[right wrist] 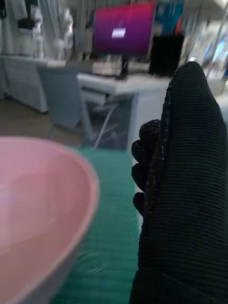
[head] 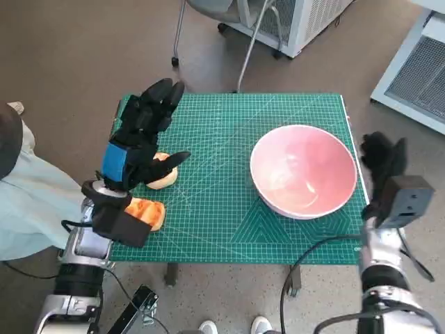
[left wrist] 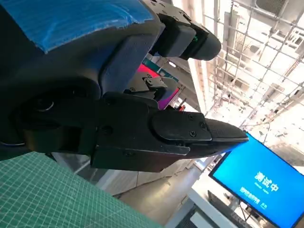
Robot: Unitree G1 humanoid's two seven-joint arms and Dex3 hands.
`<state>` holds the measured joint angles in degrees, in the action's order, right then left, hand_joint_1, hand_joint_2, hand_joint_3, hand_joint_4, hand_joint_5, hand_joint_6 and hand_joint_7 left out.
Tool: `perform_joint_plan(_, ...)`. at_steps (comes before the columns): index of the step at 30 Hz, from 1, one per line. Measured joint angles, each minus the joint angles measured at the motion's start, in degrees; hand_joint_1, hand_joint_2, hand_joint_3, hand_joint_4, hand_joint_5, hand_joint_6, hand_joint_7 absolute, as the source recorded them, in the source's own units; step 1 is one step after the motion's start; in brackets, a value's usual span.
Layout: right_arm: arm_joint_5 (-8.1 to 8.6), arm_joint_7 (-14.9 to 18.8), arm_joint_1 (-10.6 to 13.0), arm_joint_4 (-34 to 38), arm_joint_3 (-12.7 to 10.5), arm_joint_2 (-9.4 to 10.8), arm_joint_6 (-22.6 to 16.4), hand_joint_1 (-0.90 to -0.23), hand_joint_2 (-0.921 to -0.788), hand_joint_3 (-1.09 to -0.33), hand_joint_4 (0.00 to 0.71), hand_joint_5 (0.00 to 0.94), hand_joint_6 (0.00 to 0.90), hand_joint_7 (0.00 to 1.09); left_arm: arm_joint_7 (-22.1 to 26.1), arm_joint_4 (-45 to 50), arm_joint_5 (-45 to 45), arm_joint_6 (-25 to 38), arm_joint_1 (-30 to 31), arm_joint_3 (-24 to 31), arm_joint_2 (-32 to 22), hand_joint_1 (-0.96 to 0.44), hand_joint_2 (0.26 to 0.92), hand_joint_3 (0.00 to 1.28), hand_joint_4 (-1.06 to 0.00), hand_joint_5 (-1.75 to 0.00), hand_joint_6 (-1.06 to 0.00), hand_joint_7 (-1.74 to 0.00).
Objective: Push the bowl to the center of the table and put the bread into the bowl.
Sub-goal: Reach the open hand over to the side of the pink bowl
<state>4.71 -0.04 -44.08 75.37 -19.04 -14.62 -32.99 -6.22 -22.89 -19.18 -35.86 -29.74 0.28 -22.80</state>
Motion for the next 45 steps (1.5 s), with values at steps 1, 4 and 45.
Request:
perform_joint_plan(1, 0.31, 0.3, -0.1, 0.0, -0.3, 0.6, 0.5, -0.550, -0.921, -0.789, 0.298, 0.011, 0.200, 0.40, 0.0, 0.6, 0.0, 0.2, 0.2, 0.2, -0.1, -0.30, 0.921, 0.12, -0.24, 0.00, -0.11, -0.55)
perform_joint_plan(4, 1.18, 0.8, -0.2, 0.1, -1.1, 2.0, 1.8, -0.551, -0.921, -0.793, 0.311, 0.017, 0.206, 0.40, 0.0, 1.9, -0.1, 1.0, 0.9, 0.5, -0.3, -0.30, 0.921, 0.11, -0.24, 0.00, -0.09, -0.57)
perform_joint_plan(45, 6.34, 5.6, -11.4, 0.5, -6.5, 16.1, 10.5, -0.546, -0.921, -0.818, 0.314, 0.005, 0.141, 0.60, 0.0, 20.0, -2.2, 13.1, 12.1, 5.4, -1.7, -0.35, 0.921, 0.10, -0.23, 0.00, 0.00, -0.76)
